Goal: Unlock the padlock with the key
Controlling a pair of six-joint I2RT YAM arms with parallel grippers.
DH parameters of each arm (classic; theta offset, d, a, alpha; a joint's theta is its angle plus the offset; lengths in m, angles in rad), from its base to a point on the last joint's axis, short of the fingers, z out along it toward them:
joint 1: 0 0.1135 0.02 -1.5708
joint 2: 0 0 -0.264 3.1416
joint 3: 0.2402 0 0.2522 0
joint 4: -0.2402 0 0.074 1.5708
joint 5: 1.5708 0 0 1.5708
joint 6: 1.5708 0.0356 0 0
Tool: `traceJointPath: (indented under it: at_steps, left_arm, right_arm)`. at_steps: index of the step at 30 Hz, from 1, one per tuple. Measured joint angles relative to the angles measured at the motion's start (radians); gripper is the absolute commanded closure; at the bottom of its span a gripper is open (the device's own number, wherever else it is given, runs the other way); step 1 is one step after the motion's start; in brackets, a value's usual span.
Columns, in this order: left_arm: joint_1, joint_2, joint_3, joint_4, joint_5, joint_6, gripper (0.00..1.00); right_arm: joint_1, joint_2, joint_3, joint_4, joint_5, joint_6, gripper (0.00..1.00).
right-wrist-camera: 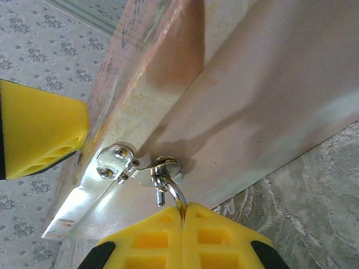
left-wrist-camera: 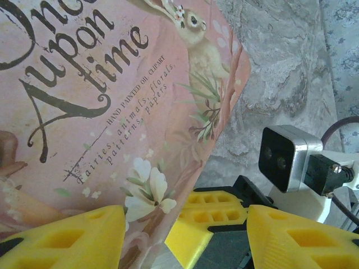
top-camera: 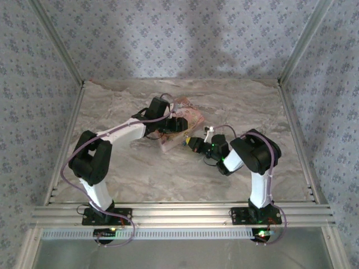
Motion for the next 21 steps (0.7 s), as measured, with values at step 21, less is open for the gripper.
traceJointPath:
  at_steps: [21]
  left_arm:
    - [-0.022, -0.022, -0.050, 0.082, -0.049, -0.069, 0.40]
  right_arm:
    - [0.002, 0.018, -0.013, 0.052, 0.080, 0.111, 1.00]
